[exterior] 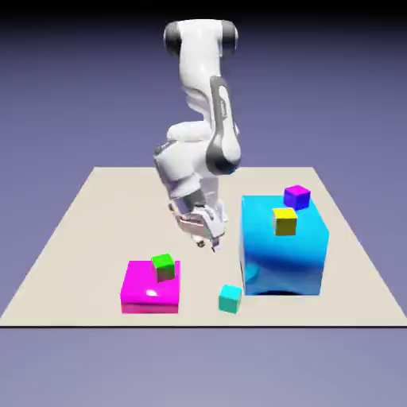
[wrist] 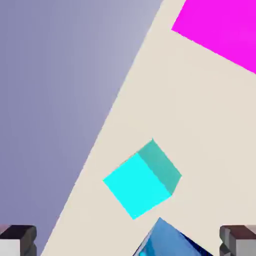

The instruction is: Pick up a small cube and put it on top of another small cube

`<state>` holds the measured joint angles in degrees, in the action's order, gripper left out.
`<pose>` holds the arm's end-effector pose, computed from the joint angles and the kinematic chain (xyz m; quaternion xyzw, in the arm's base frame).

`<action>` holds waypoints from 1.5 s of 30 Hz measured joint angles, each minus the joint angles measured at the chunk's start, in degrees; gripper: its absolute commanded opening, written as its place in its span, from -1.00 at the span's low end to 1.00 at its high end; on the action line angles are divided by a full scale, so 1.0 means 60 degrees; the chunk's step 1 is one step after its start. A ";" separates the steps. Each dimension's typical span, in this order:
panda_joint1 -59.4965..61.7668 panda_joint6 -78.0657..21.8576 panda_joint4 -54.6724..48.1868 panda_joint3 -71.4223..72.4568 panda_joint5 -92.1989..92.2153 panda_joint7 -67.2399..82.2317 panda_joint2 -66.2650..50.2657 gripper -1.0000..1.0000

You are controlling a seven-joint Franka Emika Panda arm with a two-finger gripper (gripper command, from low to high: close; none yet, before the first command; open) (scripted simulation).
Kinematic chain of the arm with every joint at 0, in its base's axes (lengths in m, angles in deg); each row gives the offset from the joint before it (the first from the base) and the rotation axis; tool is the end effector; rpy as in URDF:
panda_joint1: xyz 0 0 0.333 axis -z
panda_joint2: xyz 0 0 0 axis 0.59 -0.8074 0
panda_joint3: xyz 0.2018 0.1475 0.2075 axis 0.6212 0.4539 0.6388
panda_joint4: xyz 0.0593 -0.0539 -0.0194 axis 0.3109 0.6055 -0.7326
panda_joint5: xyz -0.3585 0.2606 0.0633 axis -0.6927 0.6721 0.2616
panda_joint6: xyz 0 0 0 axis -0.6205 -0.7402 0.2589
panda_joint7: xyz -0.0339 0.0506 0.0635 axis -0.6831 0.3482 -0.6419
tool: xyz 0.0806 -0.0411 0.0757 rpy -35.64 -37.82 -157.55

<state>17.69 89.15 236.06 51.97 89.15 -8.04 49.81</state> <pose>0.4623 -0.0215 0.1995 -0.5260 0.8137 0.1440 0.2010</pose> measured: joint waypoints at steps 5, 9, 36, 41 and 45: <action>-0.0669 -0.1032 -0.0471 -0.0760 0.2076 -0.0833 -0.1244 0.00; -0.1203 -0.1857 -0.0847 -0.1368 0.3738 -0.1500 -0.2239 0.00; 0.1322 -0.4009 -0.1576 -0.1185 0.1980 -0.2741 -0.1905 -1.00; 0.3051 -0.4796 -0.1789 -0.0753 0.0062 -0.3101 -0.1177 -1.00; 0.4529 -0.5426 -0.1959 -0.0407 -0.1474 -0.3389 -0.0594 -1.00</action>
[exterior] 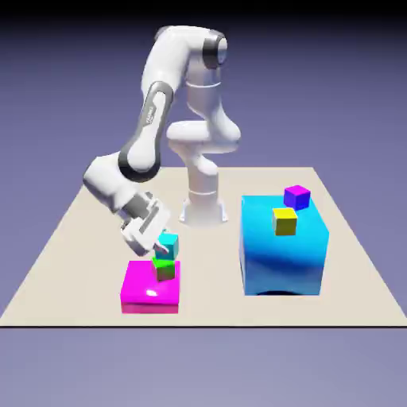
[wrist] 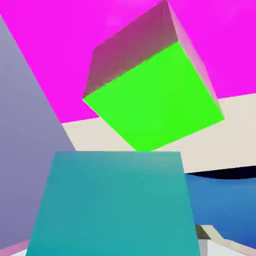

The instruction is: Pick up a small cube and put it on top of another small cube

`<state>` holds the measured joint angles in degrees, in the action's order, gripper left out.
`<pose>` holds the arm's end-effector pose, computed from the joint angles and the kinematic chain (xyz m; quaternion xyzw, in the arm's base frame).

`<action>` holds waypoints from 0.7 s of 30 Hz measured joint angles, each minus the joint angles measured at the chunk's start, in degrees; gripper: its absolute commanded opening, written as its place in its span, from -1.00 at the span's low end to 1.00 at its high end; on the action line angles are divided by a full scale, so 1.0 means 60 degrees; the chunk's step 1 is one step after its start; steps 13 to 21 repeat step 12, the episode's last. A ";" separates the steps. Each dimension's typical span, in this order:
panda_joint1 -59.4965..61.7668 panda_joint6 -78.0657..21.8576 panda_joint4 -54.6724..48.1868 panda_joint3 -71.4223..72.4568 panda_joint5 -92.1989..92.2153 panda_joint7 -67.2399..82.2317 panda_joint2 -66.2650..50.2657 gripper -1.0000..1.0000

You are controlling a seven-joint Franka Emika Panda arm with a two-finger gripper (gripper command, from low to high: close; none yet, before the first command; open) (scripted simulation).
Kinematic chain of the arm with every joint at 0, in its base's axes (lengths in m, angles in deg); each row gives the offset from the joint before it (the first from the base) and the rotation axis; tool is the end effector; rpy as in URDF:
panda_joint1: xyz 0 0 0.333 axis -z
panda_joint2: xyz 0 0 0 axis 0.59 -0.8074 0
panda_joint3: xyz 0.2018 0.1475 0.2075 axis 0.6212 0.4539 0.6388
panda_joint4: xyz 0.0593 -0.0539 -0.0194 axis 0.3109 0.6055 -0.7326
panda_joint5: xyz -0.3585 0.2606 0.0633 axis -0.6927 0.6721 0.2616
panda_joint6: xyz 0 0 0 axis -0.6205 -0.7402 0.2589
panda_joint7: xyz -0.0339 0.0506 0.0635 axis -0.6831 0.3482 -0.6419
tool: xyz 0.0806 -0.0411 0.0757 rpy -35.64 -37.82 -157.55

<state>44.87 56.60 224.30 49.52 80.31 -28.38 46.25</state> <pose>0.4449 -0.2131 0.2332 -0.2687 0.8909 0.3211 0.1762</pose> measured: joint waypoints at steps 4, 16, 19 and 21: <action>0.0158 0.0163 0.0081 0.0284 -0.0081 0.0194 -0.0141 -1.00; 0.0444 -0.0189 -0.0047 0.0121 -0.0495 -0.0085 0.0169 1.00; 0.0444 -0.0189 -0.0047 0.0121 -0.0495 -0.0085 0.0169 1.00; 0.0444 -0.0189 -0.0047 0.0121 -0.0495 -0.0085 0.0169 1.00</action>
